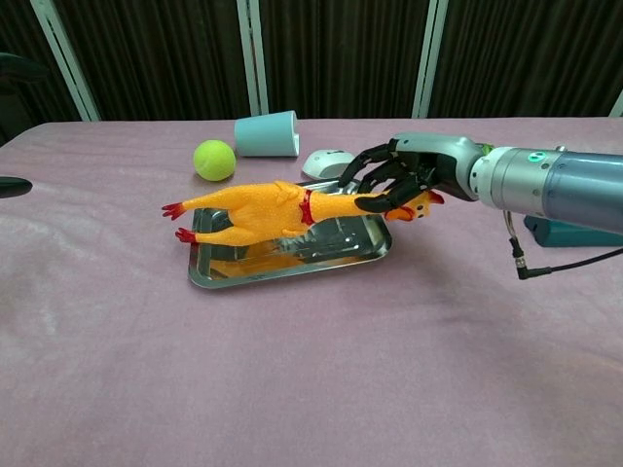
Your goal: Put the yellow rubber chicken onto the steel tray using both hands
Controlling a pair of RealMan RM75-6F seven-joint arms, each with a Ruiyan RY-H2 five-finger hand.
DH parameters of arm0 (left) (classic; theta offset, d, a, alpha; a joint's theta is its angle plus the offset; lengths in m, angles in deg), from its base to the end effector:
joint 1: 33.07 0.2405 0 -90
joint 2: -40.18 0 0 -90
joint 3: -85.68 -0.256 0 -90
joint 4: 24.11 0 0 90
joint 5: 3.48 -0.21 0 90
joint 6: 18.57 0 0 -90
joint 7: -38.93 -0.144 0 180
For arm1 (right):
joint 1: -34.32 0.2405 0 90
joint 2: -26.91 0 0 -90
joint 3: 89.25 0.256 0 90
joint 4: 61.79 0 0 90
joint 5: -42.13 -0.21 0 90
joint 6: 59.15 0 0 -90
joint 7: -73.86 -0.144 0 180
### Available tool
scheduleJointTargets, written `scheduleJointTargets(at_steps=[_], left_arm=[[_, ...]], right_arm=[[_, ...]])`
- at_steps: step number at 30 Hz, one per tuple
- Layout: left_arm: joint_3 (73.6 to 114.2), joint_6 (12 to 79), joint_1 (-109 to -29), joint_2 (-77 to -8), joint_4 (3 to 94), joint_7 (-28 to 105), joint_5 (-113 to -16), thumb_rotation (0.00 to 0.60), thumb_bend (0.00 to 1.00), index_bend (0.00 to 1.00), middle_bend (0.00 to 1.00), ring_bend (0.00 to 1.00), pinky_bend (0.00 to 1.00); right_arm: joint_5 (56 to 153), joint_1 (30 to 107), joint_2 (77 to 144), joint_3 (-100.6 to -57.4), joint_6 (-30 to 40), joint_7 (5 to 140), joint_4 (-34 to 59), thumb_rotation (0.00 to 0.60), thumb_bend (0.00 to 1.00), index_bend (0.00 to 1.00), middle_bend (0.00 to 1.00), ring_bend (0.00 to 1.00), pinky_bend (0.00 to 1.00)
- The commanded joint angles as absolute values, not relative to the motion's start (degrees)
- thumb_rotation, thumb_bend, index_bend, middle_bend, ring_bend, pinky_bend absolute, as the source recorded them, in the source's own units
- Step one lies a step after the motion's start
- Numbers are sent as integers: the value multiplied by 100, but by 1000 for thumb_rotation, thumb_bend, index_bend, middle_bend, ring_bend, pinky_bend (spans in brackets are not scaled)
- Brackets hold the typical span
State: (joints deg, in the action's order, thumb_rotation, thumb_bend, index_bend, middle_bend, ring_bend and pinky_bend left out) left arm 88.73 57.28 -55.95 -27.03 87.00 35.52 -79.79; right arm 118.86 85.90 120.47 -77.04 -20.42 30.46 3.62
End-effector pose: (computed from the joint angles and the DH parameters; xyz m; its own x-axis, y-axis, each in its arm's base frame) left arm -0.1942 0.2429 0.1025 0.1093 0.1739 0.9787 0.9790 -0.1895 -0.0757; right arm -0.1293 -0.3978 -0.0439 -0.1864 -0.6009 0.7773 -0.9319 -0.1424 -0.3336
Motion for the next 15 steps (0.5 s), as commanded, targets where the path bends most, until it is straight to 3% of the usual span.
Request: scheduleJointTargets(at_steps=[1, 7, 15], left_arm=[[8894, 5729, -5566, -2706, 8715, 3548, -8006, 549, 150, 3, 0, 0, 61], [8947, 5715, -5529, -2700, 8720, 3545, -8028, 550, 151, 0, 0, 0, 61], [9012, 5766, -5488, -2667, 8725, 3539, -8083, 549, 151, 0, 0, 0, 61]], right_arm=[[11893, 8584, 11996, -7707, -2053, 3033, 372, 600, 146, 9, 106, 0, 0], [11848, 8541, 11964, -7667, -2011, 3076, 367, 600, 91, 0, 69, 0, 0], [11877, 8383, 11745, -7584, -1651, 3221, 465, 600, 88, 20, 71, 0, 0]])
